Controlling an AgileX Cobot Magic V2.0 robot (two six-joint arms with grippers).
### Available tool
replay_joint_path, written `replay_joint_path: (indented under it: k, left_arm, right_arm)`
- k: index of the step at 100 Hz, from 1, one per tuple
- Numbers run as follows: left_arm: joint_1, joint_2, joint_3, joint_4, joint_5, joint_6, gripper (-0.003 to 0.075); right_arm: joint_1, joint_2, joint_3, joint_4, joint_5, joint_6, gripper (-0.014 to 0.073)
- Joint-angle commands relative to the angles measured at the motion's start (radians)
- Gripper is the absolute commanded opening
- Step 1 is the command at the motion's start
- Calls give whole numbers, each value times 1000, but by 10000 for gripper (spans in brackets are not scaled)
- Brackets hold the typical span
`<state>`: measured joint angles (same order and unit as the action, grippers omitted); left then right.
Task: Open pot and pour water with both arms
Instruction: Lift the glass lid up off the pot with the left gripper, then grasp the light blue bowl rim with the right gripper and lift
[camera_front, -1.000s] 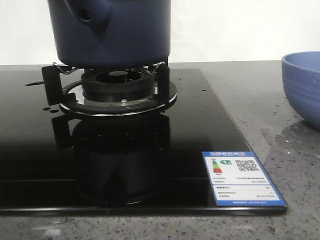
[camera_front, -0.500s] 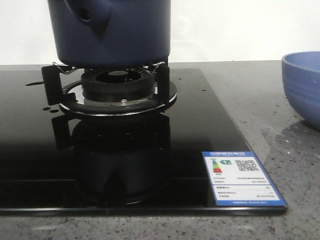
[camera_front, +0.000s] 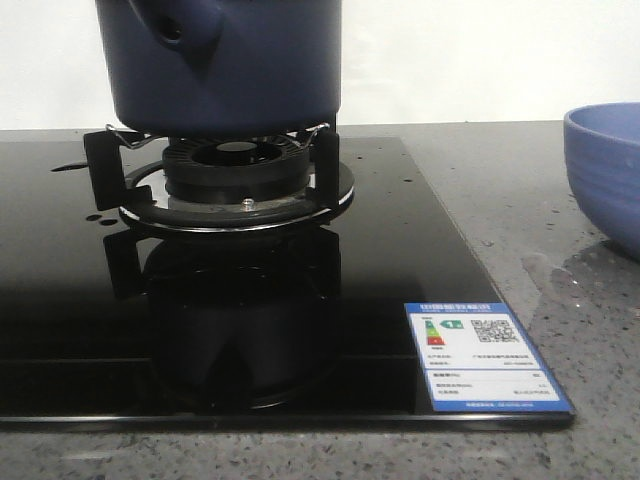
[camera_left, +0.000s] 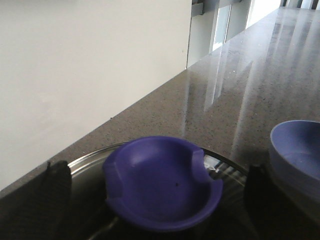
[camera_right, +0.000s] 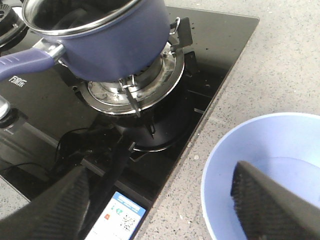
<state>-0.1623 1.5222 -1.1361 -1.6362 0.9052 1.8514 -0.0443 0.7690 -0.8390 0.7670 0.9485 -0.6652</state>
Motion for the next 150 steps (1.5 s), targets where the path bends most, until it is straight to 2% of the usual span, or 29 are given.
replay_joint_path:
  k: [1,35,42,62,76,100,115,135,150]
  left_arm:
    - [-23,-13,-30,-68,26,8,620]
    - [-48,9,-30,-101,19,36,601]
    - [-48,9,-30,-134,23,36,542]
    - [-48,9,-30,-160,25,36,288]
    - [-48,9,-30,-171,36,36,202]
    - [-39,-38,-48,-223,49,34,200]
    - [6,-120,-59,-221,33,18,200]
    - [117,-255,-57,-122,-11,-146,243]
    - [187,-365,-13,-71,-29,-237,245]
  right_arm:
    - [-4,-4,-31,50,-50,-8,533]
    - [-4,-4,-31,50,-40,-8,533]
    - [-4,-4,-31,52,-40,-8,533]
    - [-4,-4,-31,52,-40,-8,533]
    - [-4,-4,-31,52,-42,-8,533]
    - [-4,-4,-31,69,-53,-8,533]
    - [-4,-4,-31,97,-68,-8,533]
    - [-4,-2,-31,101,-86,-8,533]
    - [-4,-2,-31,103,-112,-8,533]
